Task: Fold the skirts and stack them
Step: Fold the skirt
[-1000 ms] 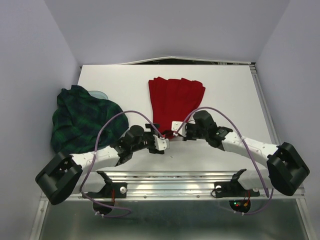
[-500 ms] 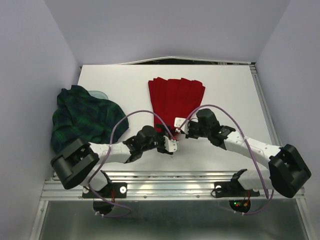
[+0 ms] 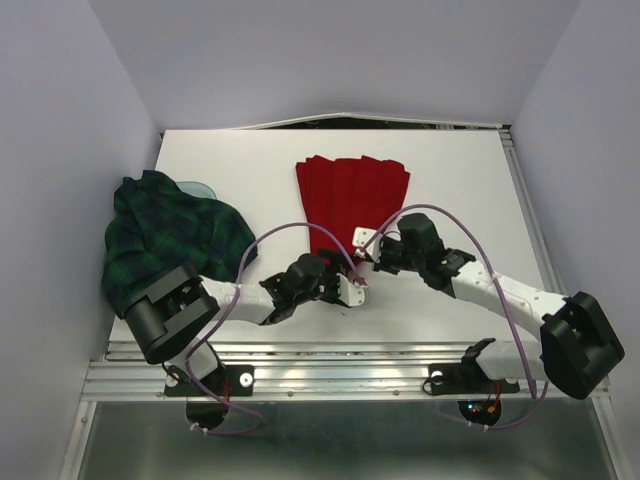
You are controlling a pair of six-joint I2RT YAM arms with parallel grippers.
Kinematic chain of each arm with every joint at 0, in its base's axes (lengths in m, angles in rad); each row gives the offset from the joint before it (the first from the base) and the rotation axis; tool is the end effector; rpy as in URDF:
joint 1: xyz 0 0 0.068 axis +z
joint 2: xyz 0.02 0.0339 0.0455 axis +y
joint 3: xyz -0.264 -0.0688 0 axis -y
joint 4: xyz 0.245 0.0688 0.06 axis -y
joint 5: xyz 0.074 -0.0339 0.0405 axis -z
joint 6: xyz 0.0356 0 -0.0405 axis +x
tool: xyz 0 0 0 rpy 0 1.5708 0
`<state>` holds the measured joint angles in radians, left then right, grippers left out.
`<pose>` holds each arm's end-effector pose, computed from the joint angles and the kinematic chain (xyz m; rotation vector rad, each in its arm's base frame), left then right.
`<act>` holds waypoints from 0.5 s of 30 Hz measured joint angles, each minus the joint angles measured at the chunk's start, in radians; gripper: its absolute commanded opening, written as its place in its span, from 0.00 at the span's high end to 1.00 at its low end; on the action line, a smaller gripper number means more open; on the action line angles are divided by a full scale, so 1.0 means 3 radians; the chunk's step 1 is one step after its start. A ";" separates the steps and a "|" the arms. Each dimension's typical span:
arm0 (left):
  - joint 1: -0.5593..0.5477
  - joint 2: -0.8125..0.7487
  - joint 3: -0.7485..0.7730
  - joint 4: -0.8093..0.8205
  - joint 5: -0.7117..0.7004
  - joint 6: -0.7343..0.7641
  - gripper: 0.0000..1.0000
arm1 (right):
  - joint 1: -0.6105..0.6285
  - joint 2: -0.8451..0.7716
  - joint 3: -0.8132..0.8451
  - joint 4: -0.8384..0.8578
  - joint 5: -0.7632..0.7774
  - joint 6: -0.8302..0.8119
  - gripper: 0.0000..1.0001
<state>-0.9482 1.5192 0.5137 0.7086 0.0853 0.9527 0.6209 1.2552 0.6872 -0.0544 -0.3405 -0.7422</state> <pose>0.1684 -0.2398 0.1704 1.5529 1.0370 -0.0765 0.2080 0.1634 0.2205 -1.5087 1.5573 0.3034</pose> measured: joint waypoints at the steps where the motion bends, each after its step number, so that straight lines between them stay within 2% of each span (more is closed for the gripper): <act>1: -0.0010 0.0013 0.0000 0.0011 -0.0019 0.0005 0.13 | 0.0000 0.0000 0.0010 -0.0001 -0.0001 0.0010 0.99; 4: -0.0041 0.0149 0.0070 0.0013 -0.0107 0.0009 0.17 | -0.0020 0.0000 0.0039 0.0003 -0.0014 0.0050 0.99; 10: -0.0039 0.0317 0.0233 -0.0009 -0.0203 -0.0029 0.48 | -0.0083 0.0000 0.0090 -0.0003 -0.0050 0.0128 0.99; 11: -0.0041 0.0318 0.0244 -0.0008 -0.0220 -0.0042 0.59 | -0.0090 -0.0001 0.0093 -0.0003 -0.0052 0.0132 0.99; 13: -0.0041 0.0318 0.0248 -0.0006 -0.0266 -0.0057 0.71 | -0.0116 -0.0003 0.0093 -0.0008 -0.0064 0.0134 0.99; 14: -0.0039 0.0318 0.0248 -0.0009 -0.0287 -0.0072 0.88 | -0.0127 -0.0006 0.0093 -0.0009 -0.0067 0.0135 0.99; 15: -0.0039 0.0318 0.0248 -0.0011 -0.0303 -0.0079 0.98 | -0.0131 -0.0013 0.0093 -0.0014 -0.0071 0.0139 0.97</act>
<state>-0.9600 1.6146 0.5880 0.7052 -0.0055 0.9291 0.5816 1.2514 0.7151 -0.0586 -0.3618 -0.7006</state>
